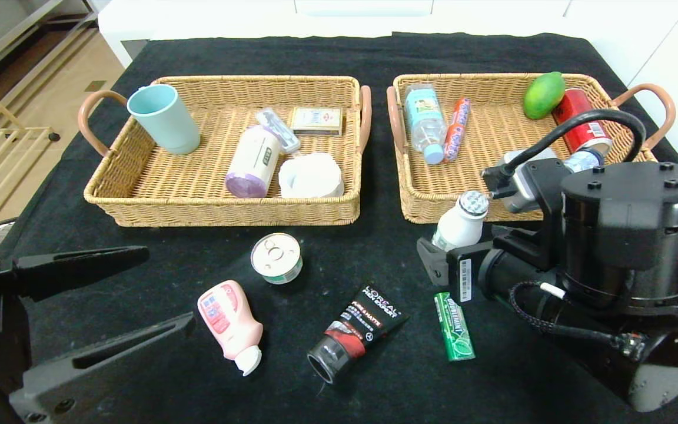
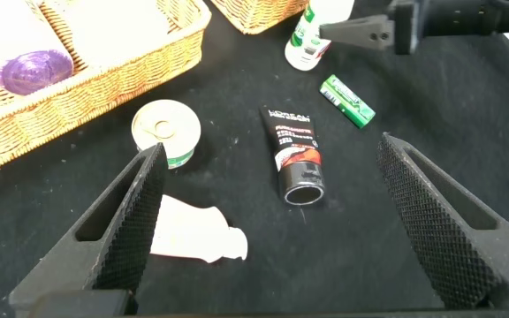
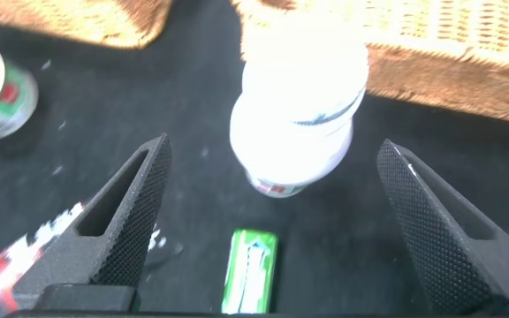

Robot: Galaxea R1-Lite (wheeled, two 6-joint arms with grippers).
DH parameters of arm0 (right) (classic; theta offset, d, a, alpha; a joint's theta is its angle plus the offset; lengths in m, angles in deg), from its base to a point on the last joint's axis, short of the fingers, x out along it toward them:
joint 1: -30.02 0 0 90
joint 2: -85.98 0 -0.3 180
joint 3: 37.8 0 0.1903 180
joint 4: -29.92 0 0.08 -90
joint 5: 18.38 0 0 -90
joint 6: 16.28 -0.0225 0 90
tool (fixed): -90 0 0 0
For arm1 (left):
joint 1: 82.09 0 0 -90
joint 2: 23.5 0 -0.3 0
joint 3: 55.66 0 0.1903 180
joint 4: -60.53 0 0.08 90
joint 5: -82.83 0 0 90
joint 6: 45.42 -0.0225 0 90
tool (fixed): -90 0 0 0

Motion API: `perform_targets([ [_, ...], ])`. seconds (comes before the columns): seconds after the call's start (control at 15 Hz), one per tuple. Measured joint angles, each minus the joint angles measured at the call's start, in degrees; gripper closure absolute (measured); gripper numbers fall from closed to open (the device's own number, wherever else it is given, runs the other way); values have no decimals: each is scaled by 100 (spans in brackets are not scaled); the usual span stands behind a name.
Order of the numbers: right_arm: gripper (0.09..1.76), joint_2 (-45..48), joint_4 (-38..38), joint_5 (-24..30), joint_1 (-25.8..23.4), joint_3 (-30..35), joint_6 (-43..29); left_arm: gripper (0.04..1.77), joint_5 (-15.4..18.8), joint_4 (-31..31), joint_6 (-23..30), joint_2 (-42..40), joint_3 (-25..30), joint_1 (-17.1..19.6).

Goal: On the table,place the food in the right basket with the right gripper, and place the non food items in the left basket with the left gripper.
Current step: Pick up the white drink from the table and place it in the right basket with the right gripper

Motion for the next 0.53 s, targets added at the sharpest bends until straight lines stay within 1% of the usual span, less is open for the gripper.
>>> perform_targets([
  [0.13,15,-94,41,-77,-55,-85,-4,9,0,0,0,-17,0,6],
  [0.53,14,-265,154,-77,-201,-232,-17,9,-6,1,2,-63,-7,9],
])
